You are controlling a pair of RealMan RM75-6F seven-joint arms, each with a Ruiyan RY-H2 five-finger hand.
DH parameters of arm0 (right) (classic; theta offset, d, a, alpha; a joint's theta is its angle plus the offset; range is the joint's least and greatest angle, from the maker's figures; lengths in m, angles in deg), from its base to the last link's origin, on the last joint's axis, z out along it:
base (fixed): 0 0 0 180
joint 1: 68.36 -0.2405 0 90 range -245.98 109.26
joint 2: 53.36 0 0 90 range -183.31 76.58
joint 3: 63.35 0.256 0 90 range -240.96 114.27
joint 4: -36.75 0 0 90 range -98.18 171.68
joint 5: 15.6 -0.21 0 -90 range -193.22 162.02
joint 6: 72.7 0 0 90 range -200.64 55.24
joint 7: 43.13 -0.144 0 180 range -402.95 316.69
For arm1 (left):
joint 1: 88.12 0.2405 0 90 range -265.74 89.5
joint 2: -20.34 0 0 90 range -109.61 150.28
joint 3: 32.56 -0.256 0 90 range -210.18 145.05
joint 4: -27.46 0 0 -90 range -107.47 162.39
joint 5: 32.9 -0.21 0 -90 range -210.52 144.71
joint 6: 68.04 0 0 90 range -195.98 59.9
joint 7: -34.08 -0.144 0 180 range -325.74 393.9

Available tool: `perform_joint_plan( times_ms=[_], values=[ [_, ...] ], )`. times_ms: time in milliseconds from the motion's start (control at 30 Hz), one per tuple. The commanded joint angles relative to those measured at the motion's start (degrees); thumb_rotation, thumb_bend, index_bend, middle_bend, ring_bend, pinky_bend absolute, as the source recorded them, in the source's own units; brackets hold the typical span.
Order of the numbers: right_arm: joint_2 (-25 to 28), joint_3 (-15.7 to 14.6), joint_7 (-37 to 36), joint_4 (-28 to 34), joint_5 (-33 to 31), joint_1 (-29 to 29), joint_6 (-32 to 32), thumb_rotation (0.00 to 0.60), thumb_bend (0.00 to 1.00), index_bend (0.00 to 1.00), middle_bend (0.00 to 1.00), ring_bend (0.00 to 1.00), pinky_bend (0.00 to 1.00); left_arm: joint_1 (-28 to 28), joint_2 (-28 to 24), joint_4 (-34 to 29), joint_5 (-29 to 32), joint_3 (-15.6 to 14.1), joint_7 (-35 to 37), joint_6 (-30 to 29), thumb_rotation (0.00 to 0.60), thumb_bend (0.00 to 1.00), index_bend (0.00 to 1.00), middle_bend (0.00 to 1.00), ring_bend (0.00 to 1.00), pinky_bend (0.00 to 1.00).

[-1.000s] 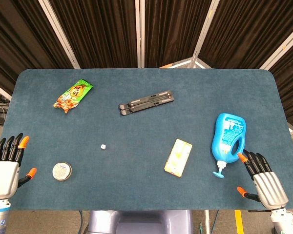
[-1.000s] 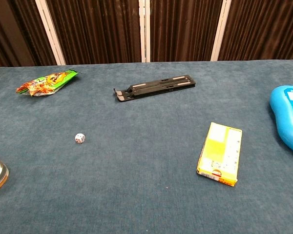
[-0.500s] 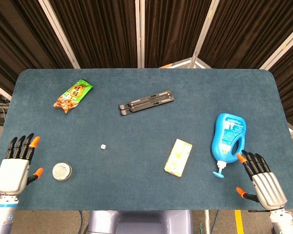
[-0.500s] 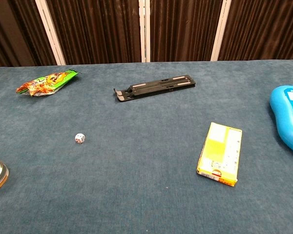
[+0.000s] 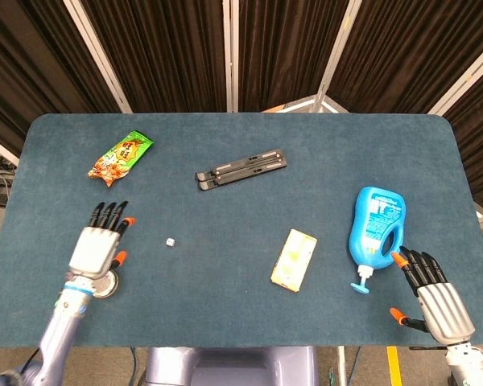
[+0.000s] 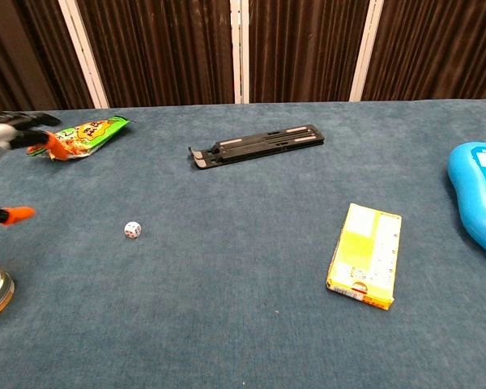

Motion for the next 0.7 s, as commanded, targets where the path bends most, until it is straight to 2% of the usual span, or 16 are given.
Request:
perform_joint_plan(
  times_ms=[33,333,500,700],
  values=[
    [0.26,0.15,-0.49,0.06,-0.09,0.08,-0.34,0.600,0.08,0.00,0.00,0.00,0.00,-4.48,5.18,2.97,6.01,2.58,-6.03,4.16,0.600,0.29,0.28,0.00,0.00,0.00],
    [1.08,0.70,-2.51,0.18,-0.99,0.17,-0.79,0.600,0.08,0.00,0.00,0.00,0.00,-10.92,12.25,6.78,15.66,4.69,-14.80,7.51,0.600,0.30,0.41,0.00,0.00,0.00],
    [1.40,0.78,-3.10,0.24,-1.13,0.24,-0.90,0.600,0.08,0.00,0.00,0.00,0.00,-13.85,14.36,9.13,20.77,4.47,-18.14,8.54,0.600,0.31,0.42,0.00,0.00,0.00],
    [1.49,0.93,-3.28,0.33,-1.15,0.40,-1.29,0.600,0.08,0.00,0.00,0.00,0.00,-16.11,16.01,11.50,23.57,3.43,-19.22,8.86,0.600,0.33,0.43,0.00,0.00,0.00]
  ],
)
